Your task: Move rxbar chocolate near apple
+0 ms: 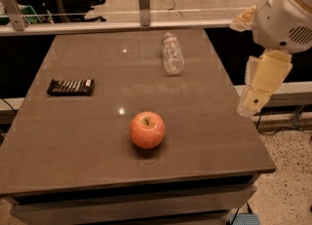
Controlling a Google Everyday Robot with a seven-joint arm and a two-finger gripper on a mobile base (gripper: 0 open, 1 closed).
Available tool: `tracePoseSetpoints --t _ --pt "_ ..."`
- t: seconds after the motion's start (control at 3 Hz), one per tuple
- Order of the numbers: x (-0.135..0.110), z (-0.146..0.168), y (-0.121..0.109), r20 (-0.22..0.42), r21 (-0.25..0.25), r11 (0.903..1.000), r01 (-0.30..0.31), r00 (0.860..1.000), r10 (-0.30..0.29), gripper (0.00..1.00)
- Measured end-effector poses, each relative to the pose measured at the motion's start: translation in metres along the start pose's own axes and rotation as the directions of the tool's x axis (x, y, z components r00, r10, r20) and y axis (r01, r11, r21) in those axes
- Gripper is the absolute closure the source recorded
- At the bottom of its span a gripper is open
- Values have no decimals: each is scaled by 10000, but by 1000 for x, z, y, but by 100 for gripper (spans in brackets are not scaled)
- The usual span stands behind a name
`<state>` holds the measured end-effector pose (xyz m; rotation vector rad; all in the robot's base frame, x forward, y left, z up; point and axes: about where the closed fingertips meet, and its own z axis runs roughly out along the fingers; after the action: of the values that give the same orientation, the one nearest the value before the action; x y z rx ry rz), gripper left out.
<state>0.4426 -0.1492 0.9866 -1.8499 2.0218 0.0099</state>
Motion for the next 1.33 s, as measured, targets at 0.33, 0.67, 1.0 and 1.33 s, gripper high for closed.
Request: tracePoseSetpoints --t 0.33,0.67,1.0,1.33 --pt "-71 10 14 1158 -225 9907 1343 9846 -1308 0" --pt "-165 16 51 2477 -295 9557 2930 9284 -2770 0" --pt "-169 8 53 2466 -133 9538 3002 9254 -2878 0" --pt "-167 0 53 2582 60 9535 3013 9207 -2926 0"
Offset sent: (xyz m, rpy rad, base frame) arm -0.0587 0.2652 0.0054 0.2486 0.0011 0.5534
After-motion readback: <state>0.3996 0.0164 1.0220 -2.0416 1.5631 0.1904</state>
